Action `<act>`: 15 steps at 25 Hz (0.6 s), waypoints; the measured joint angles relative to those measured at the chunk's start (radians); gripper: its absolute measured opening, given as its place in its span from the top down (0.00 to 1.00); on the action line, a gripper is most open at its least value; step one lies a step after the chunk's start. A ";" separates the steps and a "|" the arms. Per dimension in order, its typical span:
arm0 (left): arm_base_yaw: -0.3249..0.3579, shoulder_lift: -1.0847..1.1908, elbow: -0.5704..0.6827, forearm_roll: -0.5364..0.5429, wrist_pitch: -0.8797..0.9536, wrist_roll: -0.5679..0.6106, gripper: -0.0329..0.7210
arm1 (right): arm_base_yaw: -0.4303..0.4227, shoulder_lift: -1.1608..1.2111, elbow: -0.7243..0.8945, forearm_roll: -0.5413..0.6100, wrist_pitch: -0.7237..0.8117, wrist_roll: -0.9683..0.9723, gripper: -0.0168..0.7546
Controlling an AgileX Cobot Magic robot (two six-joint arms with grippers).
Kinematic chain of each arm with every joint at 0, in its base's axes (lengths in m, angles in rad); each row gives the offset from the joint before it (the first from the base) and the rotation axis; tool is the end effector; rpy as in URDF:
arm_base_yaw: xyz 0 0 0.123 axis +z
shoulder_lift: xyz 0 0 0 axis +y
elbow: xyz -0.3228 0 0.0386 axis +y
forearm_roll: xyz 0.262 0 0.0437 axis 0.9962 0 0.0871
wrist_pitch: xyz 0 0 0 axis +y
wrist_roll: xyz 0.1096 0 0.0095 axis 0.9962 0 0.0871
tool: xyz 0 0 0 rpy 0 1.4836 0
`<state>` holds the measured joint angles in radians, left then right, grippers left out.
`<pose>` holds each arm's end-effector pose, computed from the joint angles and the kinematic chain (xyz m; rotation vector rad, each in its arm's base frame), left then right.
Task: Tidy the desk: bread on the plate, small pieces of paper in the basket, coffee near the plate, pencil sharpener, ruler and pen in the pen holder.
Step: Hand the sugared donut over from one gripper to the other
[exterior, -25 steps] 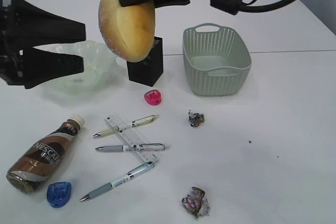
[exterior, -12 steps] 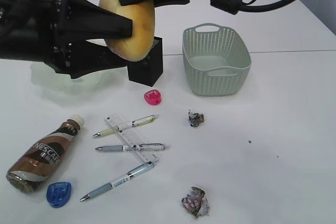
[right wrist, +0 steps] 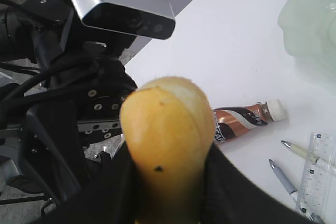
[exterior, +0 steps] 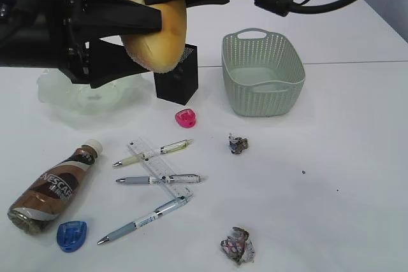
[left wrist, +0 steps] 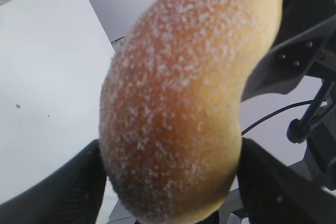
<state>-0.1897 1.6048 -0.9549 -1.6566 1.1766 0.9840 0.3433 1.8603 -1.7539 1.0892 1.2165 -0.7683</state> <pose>0.3000 -0.1607 0.3054 0.2532 2.0927 -1.7470 0.3755 0.2314 0.3884 -0.9907 2.0922 1.2751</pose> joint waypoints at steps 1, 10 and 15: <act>0.000 0.000 0.000 0.000 -0.001 0.000 0.21 | 0.000 0.000 0.000 0.000 0.000 0.000 0.70; -0.044 0.033 -0.002 -0.029 -0.006 0.020 0.23 | 0.000 0.000 0.000 -0.009 0.007 -0.002 0.70; -0.052 0.038 -0.002 -0.041 -0.014 0.042 0.31 | -0.002 0.000 0.000 -0.016 0.010 -0.002 0.70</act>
<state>-0.2414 1.6427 -0.9566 -1.6979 1.1630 1.0261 0.3414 1.8603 -1.7539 1.0730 1.2263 -0.7703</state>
